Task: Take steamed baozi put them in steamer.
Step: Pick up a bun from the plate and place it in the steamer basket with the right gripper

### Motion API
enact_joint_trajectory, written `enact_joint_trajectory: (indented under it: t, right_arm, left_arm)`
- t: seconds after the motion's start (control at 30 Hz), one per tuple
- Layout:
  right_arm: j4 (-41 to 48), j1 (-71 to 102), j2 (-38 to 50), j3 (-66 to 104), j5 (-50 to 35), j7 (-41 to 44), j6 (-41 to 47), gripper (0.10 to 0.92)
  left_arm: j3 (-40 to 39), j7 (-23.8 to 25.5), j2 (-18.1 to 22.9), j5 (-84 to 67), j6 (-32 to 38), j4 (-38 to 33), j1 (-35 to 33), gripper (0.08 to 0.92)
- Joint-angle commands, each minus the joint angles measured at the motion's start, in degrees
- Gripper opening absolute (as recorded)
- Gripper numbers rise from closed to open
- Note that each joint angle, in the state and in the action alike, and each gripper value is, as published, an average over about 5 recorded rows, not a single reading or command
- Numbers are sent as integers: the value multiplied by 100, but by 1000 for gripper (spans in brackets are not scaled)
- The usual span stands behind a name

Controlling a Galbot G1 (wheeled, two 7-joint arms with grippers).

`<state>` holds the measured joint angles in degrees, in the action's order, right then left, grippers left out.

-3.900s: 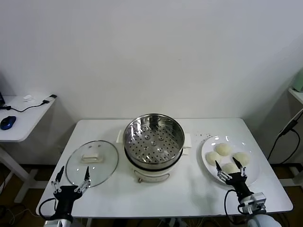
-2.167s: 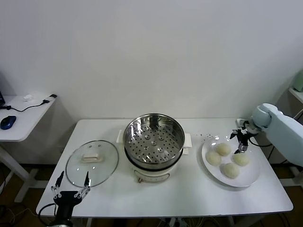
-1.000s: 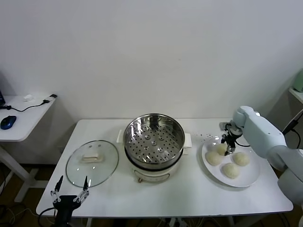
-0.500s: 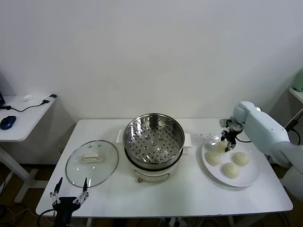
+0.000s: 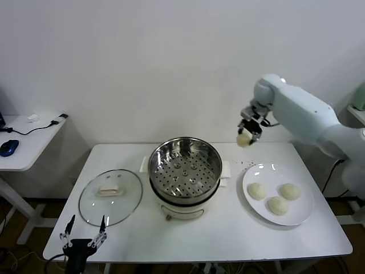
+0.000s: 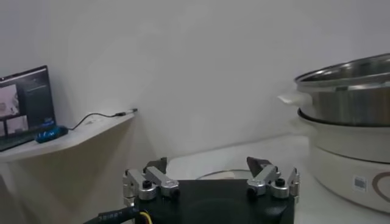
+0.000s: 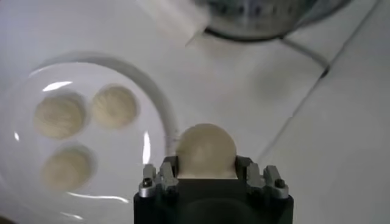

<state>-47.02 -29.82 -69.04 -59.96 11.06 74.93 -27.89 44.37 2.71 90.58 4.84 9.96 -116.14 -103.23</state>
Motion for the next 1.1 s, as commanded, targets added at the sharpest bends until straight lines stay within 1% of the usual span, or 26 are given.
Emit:
enact_joint_trajectory:
  t: [0.03, 0.2, 0.37, 0.47, 0.57, 0.7, 1.1]
  right_arm:
    - [-899, -738, -765, -398, 250, -158, -958, 602]
    - [-1126, -321, -1132, -171, 1107, -555, -1537, 602]
    - [-1150, 264, -1343, 26, 2025, -809, -1837, 605]
    - [-1083, 638, -1406, 159, 2611, -948, -1959, 607]
    - [-813, 928, -1502, 252, 2975, -1049, -2057, 603]
    - [-477, 1177, -1604, 363, 3221, -1123, -2110, 603]
    - [-278, 1410, -1464, 336, 3213, -1110, -2014, 613]
  left_arm:
    - [0, -7, -5, 3, 1, 19, -31, 823]
    - [6, -19, -19, -7, 17, 20, -77, 823]
    - [0, -50, -22, -13, 20, 9, -89, 823]
    - [22, -87, -43, -30, 7, -32, -121, 823]
    - [46, -91, -69, -44, 3, -55, -145, 823]
    - [47, -91, -66, -47, 2, -60, -151, 823]
    - [32, -99, -66, -40, 28, 29, -147, 823]
